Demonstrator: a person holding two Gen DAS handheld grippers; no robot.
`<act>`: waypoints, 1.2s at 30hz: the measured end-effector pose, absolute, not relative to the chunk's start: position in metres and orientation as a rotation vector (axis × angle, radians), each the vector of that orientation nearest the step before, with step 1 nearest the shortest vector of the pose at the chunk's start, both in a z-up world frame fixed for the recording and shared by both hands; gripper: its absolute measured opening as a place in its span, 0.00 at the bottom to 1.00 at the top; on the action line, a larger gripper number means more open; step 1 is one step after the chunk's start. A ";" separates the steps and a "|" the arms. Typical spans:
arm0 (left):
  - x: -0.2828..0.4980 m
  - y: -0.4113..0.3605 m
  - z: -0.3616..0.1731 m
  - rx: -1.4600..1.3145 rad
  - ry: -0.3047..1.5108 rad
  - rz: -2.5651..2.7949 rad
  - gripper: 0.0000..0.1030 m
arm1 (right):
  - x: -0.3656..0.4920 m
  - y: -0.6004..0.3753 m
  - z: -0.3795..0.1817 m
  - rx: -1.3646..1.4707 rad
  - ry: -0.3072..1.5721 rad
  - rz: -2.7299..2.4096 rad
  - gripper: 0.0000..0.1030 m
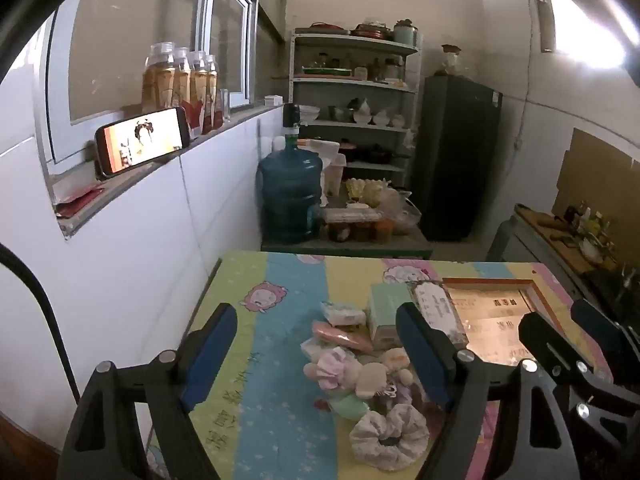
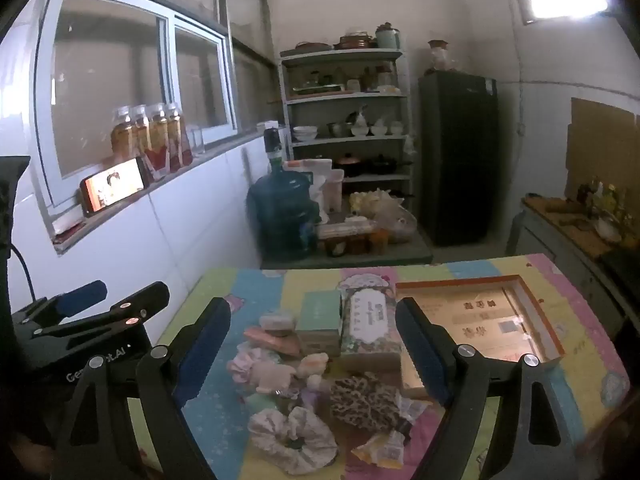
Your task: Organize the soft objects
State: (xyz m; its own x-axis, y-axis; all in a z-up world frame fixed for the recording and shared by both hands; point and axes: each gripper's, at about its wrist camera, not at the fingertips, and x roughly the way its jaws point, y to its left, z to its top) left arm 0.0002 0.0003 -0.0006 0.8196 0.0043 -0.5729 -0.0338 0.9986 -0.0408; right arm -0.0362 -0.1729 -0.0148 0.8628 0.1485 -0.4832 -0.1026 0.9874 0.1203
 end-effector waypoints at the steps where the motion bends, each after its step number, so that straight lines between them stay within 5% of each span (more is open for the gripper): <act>1: 0.000 0.000 -0.001 -0.047 0.612 0.022 0.80 | -0.036 -0.173 -0.015 0.093 0.514 0.134 0.83; 36: -0.012 -0.026 -0.020 -0.020 0.651 -0.032 0.78 | -0.051 -0.194 -0.026 0.146 0.528 0.087 0.83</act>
State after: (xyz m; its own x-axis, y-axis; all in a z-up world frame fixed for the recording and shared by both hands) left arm -0.0118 -0.0264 -0.0199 0.7947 -0.0362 -0.6059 0.0237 0.9993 -0.0287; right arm -0.0508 -0.1940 -0.0259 0.8603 0.1202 -0.4955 -0.0450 0.9859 0.1609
